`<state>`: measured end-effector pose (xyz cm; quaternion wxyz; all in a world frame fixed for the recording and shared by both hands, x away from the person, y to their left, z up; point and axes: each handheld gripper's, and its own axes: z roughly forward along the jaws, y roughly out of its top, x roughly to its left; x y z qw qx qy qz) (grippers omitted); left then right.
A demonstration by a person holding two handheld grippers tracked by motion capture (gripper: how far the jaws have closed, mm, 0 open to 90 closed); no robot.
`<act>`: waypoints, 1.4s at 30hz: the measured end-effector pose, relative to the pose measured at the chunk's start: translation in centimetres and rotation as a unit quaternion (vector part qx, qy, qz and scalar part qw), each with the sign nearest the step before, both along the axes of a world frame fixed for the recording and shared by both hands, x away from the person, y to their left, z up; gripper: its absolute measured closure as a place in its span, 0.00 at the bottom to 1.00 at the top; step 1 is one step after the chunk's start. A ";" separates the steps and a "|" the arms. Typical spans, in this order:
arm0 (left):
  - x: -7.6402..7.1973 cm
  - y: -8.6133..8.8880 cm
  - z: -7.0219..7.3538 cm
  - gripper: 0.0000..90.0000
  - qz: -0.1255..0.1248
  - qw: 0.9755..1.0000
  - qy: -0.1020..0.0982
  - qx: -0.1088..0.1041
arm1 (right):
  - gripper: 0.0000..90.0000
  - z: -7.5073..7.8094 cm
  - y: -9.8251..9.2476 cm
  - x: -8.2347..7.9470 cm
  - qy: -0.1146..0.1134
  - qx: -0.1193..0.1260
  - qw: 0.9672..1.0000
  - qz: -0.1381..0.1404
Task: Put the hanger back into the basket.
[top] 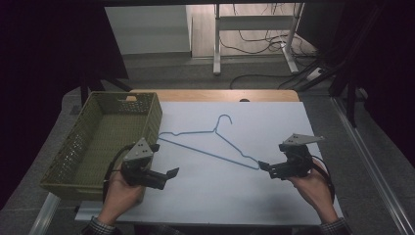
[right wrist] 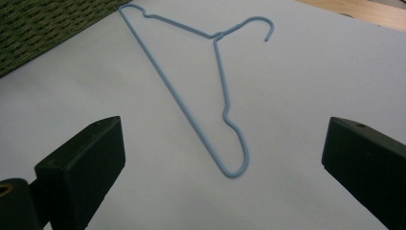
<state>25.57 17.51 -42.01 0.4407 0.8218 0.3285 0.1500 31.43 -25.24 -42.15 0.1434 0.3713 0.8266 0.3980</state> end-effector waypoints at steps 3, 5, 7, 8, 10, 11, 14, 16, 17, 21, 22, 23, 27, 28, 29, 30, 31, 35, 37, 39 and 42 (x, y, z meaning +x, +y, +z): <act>0.7 -1.2 -0.6 0.01 -0.008 1.000 0.006 0.002 | 0.02 -0.1 0.9 0.9 0.000 -0.012 1.000 0.006; 1.2 -1.7 -1.1 0.01 -0.011 1.000 0.013 -0.001 | 0.02 -0.2 1.4 1.5 0.004 -0.018 1.000 0.008; 1.4 -1.9 -1.2 0.01 -0.012 1.000 0.016 -0.003 | 0.02 -0.3 1.8 2.2 0.004 -0.021 1.000 0.007; 1.6 -2.1 -1.5 0.01 -0.013 1.000 0.019 -0.005 | 0.02 -0.3 1.8 2.2 0.004 -0.021 1.000 0.007; 2.2 -2.8 -2.1 0.01 -0.014 1.000 0.021 0.001 | 0.02 -0.5 2.5 3.4 0.009 -0.029 1.000 0.006; 2.4 -3.0 -2.4 0.01 -0.014 1.000 0.022 0.001 | 0.02 -0.7 2.8 3.8 0.011 -0.032 0.999 0.007; 3.1 -3.4 -3.2 0.01 -0.014 1.000 0.025 0.005 | 0.00 -1.1 3.8 5.1 0.016 -0.044 0.999 0.005; 3.5 -3.6 -3.6 0.01 -0.013 1.000 0.025 0.006 | 0.00 -1.4 4.5 5.9 0.013 -0.054 0.998 0.003; 3.5 -3.6 -3.6 0.01 -0.013 1.000 0.025 0.006 | 0.00 -1.5 4.9 6.3 0.013 -0.057 0.998 0.005; 4.3 -4.1 -4.4 0.01 -0.015 1.000 0.023 -0.001 | 0.00 -2.0 6.4 7.7 0.019 -0.054 0.998 0.015; 4.4 -4.2 -4.6 0.01 -0.016 1.000 0.023 -0.001 | 0.00 -2.0 6.4 7.7 0.019 -0.054 0.998 0.015; 4.5 -4.4 -4.9 0.01 -0.018 1.000 0.021 0.000 | 0.00 -2.2 7.2 8.5 0.020 -0.063 0.998 0.022; 4.8 -4.8 -6.2 0.01 -0.036 0.999 0.037 -0.001 | 0.04 -2.9 8.6 9.8 0.036 -0.083 0.996 0.024; 4.8 -4.8 -6.4 0.01 -0.036 0.999 0.039 0.001 | 0.14 -3.5 9.5 10.8 0.041 -0.092 0.995 0.025; 4.9 -4.8 -6.7 0.01 -0.036 0.999 0.040 0.004 | 0.14 -3.5 9.5 10.8 0.041 -0.092 0.995 0.025; 4.9 -4.8 -6.8 0.01 -0.036 0.999 0.041 0.005 | 0.19 -3.7 9.8 11.2 0.044 -0.093 0.994 0.027; 4.9 -4.7 -6.9 0.01 -0.035 0.999 0.041 0.004 | 0.32 -4.3 10.5 12.0 0.048 -0.087 0.995 0.029; 5.1 -4.4 -7.4 0.01 -0.030 0.999 0.039 0.005 | 0.49 -5.6 11.4 13.5 0.062 -0.083 0.994 0.038; 5.1 -4.4 -7.5 0.01 -0.029 0.999 0.039 0.006 | 0.57 -6.2 11.8 14.2 0.069 -0.084 0.993 0.038; 5.2 -4.4 -7.6 0.01 -0.030 0.999 0.039 0.008 | 0.65 -6.8 12.0 14.7 0.069 -0.088 0.993 0.040; 5.2 -4.7 -7.9 0.01 -0.035 0.999 0.034 0.021 | 0.72 -7.7 12.3 15.5 0.081 -0.083 0.992 0.045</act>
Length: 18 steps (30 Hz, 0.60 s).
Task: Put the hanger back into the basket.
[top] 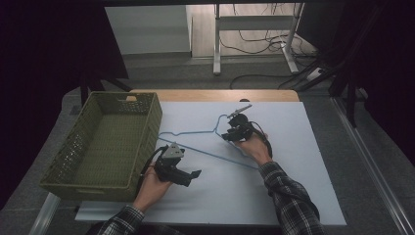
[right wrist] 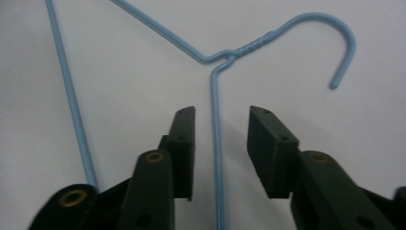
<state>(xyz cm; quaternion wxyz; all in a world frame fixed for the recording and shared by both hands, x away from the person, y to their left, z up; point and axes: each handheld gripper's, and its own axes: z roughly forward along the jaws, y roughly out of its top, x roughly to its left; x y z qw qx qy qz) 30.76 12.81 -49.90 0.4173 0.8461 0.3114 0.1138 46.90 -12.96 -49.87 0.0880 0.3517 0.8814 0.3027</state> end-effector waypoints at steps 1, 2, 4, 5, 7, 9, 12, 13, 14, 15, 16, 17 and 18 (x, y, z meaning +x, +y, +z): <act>0.0 -0.1 -0.1 0.01 -0.001 1.000 0.002 -0.001 | 0.74 -0.3 0.1 0.2 0.000 -0.004 1.000 0.004; 0.0 -0.1 -0.1 0.01 -0.001 1.000 0.002 -0.001 | 0.74 -0.3 0.1 0.2 0.000 -0.004 1.000 0.004; 0.1 -0.1 -0.2 0.01 -0.001 1.000 0.006 -0.001 | 0.77 -0.9 0.5 0.4 0.000 -0.019 1.000 0.010; 0.1 -0.1 -0.3 0.01 -0.002 1.000 0.008 -0.001 | 0.79 -1.1 0.6 0.5 0.000 -0.021 1.000 0.012; 0.2 -0.1 -0.4 0.01 0.000 1.000 0.010 0.002 | 0.83 -1.4 0.8 0.6 -0.001 -0.027 1.000 0.014; 0.2 -0.1 -0.4 0.01 0.002 1.000 0.010 0.003 | 0.85 -1.5 0.8 0.6 -0.001 -0.031 0.999 0.015; 0.4 -0.1 -0.5 0.01 0.002 1.000 0.010 0.003 | 0.95 -1.5 0.8 0.6 0.001 -0.027 0.999 0.022; 0.5 0.0 -0.5 0.01 0.003 1.000 0.015 0.001 | 0.96 -1.5 0.8 0.6 0.002 -0.025 0.999 0.020; 0.6 0.0 -0.5 0.01 0.005 1.000 0.020 -0.001 | 0.96 -1.5 0.8 0.6 0.003 -0.025 0.999 0.020; 0.7 0.0 -0.4 0.01 0.008 1.000 0.021 -0.002 | 0.96 -1.5 0.8 0.5 0.001 -0.026 0.999 0.021; 0.7 0.0 -0.4 0.01 0.008 1.000 0.021 -0.002 | 0.96 -1.5 0.8 0.5 0.001 -0.026 0.999 0.021; 0.8 0.0 -0.2 0.01 0.011 1.000 0.024 -0.001 | 0.96 -1.4 0.9 0.4 -0.004 -0.033 0.999 0.024; 0.9 0.1 -0.1 0.01 0.012 1.000 0.026 -0.002 | 0.96 -1.4 0.9 0.4 -0.004 -0.033 0.999 0.024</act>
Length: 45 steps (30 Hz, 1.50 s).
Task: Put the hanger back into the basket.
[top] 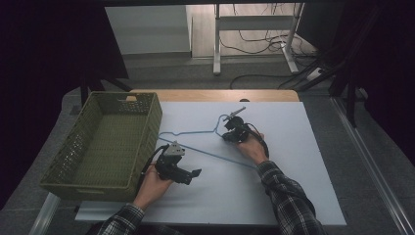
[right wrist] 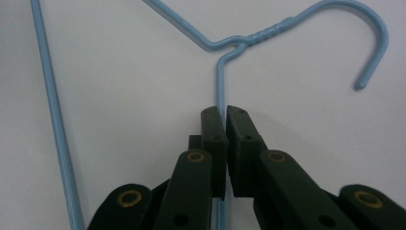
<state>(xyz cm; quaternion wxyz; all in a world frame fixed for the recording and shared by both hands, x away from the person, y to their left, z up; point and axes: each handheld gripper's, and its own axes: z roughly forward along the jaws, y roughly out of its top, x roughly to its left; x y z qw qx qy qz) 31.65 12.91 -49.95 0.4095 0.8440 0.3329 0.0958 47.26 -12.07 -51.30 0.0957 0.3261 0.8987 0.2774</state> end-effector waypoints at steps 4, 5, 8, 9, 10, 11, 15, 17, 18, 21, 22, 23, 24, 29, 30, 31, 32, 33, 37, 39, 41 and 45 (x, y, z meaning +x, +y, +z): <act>0.9 0.0 1.4 0.01 0.022 1.000 -0.002 -0.005 | 0.96 1.0 0.1 -0.7 -0.019 -0.001 1.000 0.009; 1.2 -0.1 1.7 0.01 0.027 1.000 -0.003 -0.004 | 0.96 1.2 0.1 -0.8 -0.022 0.002 1.000 0.008; 2.1 -0.4 2.2 0.00 0.035 0.999 -0.003 -0.001 | 0.96 1.7 0.0 -1.1 -0.026 0.008 1.000 0.009; 3.1 -0.6 2.7 0.00 0.043 0.999 -0.008 -0.004 | 0.96 1.8 0.0 -1.2 -0.028 0.008 1.000 0.009; 3.1 -0.6 2.7 0.00 0.043 0.999 -0.008 -0.004 | 0.96 1.8 0.0 -1.2 -0.030 0.010 0.999 0.010; 4.5 -0.9 3.0 0.00 0.051 0.999 -0.002 -0.009 | 0.96 1.8 0.0 -1.3 -0.029 0.010 0.999 0.010; 7.5 -2.1 3.0 0.06 0.074 0.997 -0.008 0.007 | 0.96 1.9 -0.1 -1.5 -0.032 0.010 0.999 0.010; 9.0 -2.7 2.8 0.10 0.075 0.997 -0.004 0.009 | 0.96 2.0 -0.1 -1.6 -0.034 0.011 0.999 0.009; 9.0 -2.7 2.8 0.14 0.075 0.997 -0.004 0.009 | 0.96 2.0 -0.1 -1.6 -0.034 0.013 0.999 0.008; 11.2 -4.1 2.5 0.23 0.063 0.998 -0.004 0.025 | 0.96 2.3 -0.1 -1.8 -0.035 0.017 0.999 0.008; 11.8 -4.5 2.4 0.27 0.057 0.998 -0.002 0.017 | 0.96 2.3 -0.2 -1.9 -0.035 0.018 0.999 0.010; 12.8 -5.1 2.3 0.30 0.052 0.998 -0.004 0.017 | 0.96 2.4 -0.2 -2.0 -0.034 0.020 0.999 0.010; 12.8 -5.1 2.3 0.34 0.052 0.998 -0.004 0.017 | 0.96 2.4 -0.2 -2.0 -0.035 0.021 0.999 0.011; 14.9 -5.8 2.3 0.51 0.054 0.998 0.002 0.014 | 0.96 2.6 -0.2 -2.3 -0.037 0.024 0.999 0.012; 14.9 -5.8 2.3 0.56 0.054 0.998 0.002 0.014 | 0.96 2.6 -0.2 -2.3 -0.037 0.024 0.999 0.012; 15.5 -5.7 2.2 0.60 0.044 0.999 0.019 0.000 | 0.96 2.7 -0.2 -2.3 -0.037 0.025 0.999 0.013; 15.5 -5.7 2.2 0.61 0.044 0.999 0.019 0.000 | 0.96 2.7 -0.2 -2.3 -0.037 0.025 0.999 0.013; 15.7 -5.8 2.1 0.61 0.045 0.999 0.018 0.004 | 0.96 2.7 -0.2 -2.3 -0.035 0.026 0.999 0.012; 16.5 -6.2 1.6 0.71 0.037 0.999 0.038 -0.007 | 0.96 2.8 -0.3 -2.5 -0.040 0.026 0.999 0.015; 16.6 -6.3 1.5 0.71 0.039 0.998 0.039 -0.007 | 0.96 2.9 -0.2 -2.7 -0.040 0.028 0.999 0.015; 16.8 -6.5 1.3 0.73 0.045 0.998 0.041 -0.004 | 0.96 2.9 -0.3 -2.8 -0.042 0.027 0.999 0.016; 17.0 -6.4 1.3 0.88 0.037 0.997 0.058 -0.022 | 0.96 3.1 -0.3 -3.1 -0.044 0.030 0.998 0.021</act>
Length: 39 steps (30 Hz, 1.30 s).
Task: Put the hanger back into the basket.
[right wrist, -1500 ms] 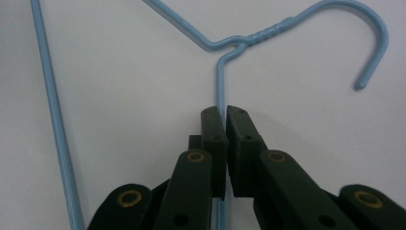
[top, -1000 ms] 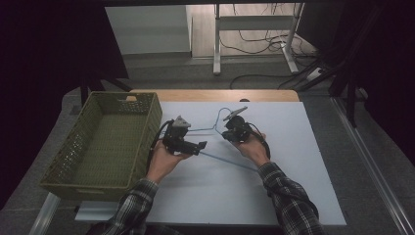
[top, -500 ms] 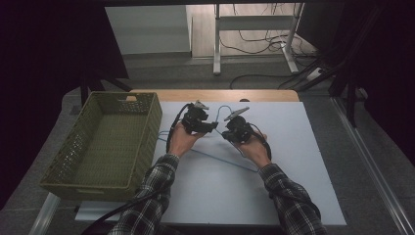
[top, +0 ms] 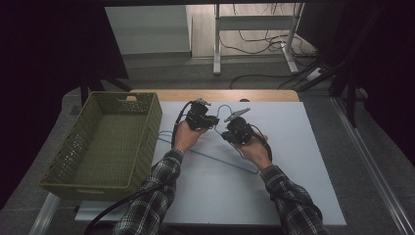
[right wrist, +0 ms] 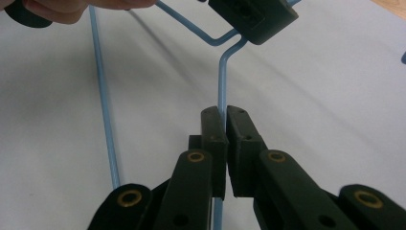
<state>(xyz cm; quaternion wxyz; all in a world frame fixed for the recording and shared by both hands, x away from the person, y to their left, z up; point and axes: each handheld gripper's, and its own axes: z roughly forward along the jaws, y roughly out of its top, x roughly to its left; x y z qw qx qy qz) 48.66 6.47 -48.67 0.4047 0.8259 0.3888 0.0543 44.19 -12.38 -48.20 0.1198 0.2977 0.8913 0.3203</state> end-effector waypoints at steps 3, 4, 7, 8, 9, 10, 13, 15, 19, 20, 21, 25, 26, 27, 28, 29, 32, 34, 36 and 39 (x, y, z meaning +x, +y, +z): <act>-0.2 0.1 0.1 0.90 0.003 1.000 0.008 -0.010 | 0.95 0.0 -0.1 0.0 0.008 0.007 1.000 -0.002; -0.3 0.2 0.1 0.90 0.006 1.000 0.009 -0.019 | 0.94 0.1 -0.2 0.1 0.012 0.011 1.000 -0.002; -0.6 0.3 0.3 0.91 0.009 1.000 0.009 -0.021 | 0.86 0.4 -0.3 0.1 0.020 0.030 0.999 -0.008; -0.7 0.3 0.4 0.91 0.007 1.000 0.007 -0.019 | 0.79 0.8 -0.3 0.3 0.036 0.044 0.998 -0.011; -0.7 0.3 0.4 0.91 0.007 1.000 0.007 -0.019 | 0.79 0.8 -0.3 0.3 0.036 0.044 0.998 -0.011; -0.8 0.3 0.4 0.91 0.007 1.000 0.006 -0.019 | 0.79 0.9 0.2 0.5 0.033 0.045 0.998 -0.011; -1.3 0.2 0.6 0.91 0.005 1.000 0.001 -0.017 | 0.82 0.2 1.3 1.1 0.044 0.031 0.999 -0.011; -1.5 0.2 0.7 0.91 0.003 1.000 0.000 -0.018 | 0.90 -0.2 2.0 1.3 0.046 0.021 0.999 -0.012; -1.8 0.3 1.0 0.86 0.000 1.000 -0.011 -0.007 | 0.96 -0.3 2.4 1.3 0.039 0.018 0.999 -0.013; -1.9 0.4 1.2 0.86 0.000 1.000 -0.015 -0.006 | 0.96 -0.2 2.4 1.2 0.040 0.016 0.999 -0.011; -2.1 0.5 1.5 0.70 0.002 1.000 -0.022 -0.001 | 0.97 0.2 2.2 1.0 0.032 0.020 0.999 -0.004; -3.1 1.6 3.7 0.49 0.011 0.999 -0.049 -0.011 | 0.97 1.3 1.6 0.6 0.026 0.032 0.999 0.003; -3.4 1.8 4.2 0.45 0.004 0.998 -0.054 -0.011 | 0.97 1.7 1.4 0.4 0.024 0.034 0.999 0.006; -3.4 1.8 4.2 0.41 0.004 0.998 -0.054 -0.011 | 0.97 1.7 1.4 0.4 0.024 0.034 0.999 0.006; -4.1 2.3 5.4 0.38 -0.005 0.998 -0.063 -0.010 | 0.97 2.5 0.9 0.1 0.017 0.037 0.999 0.011; -4.1 2.3 5.4 0.35 -0.005 0.998 -0.063 -0.010 | 0.97 2.5 0.9 0.1 0.017 0.037 0.999 0.011; -5.3 2.8 6.9 0.27 -0.033 0.997 -0.067 -0.006 | 0.97 4.2 -0.1 -0.7 0.004 0.035 0.999 0.025; -6.7 2.9 7.7 0.23 -0.056 0.996 -0.062 0.017 | 0.97 4.9 -0.7 -1.3 0.001 0.034 0.999 0.032; -7.9 3.0 8.0 0.23 -0.073 0.995 -0.064 0.036 | 0.97 5.5 -1.1 -1.9 -0.003 0.033 0.998 0.044; -9.1 3.2 8.1 0.25 -0.096 0.992 -0.063 0.048 | 0.97 6.1 -1.6 -2.7 -0.002 0.032 0.998 0.056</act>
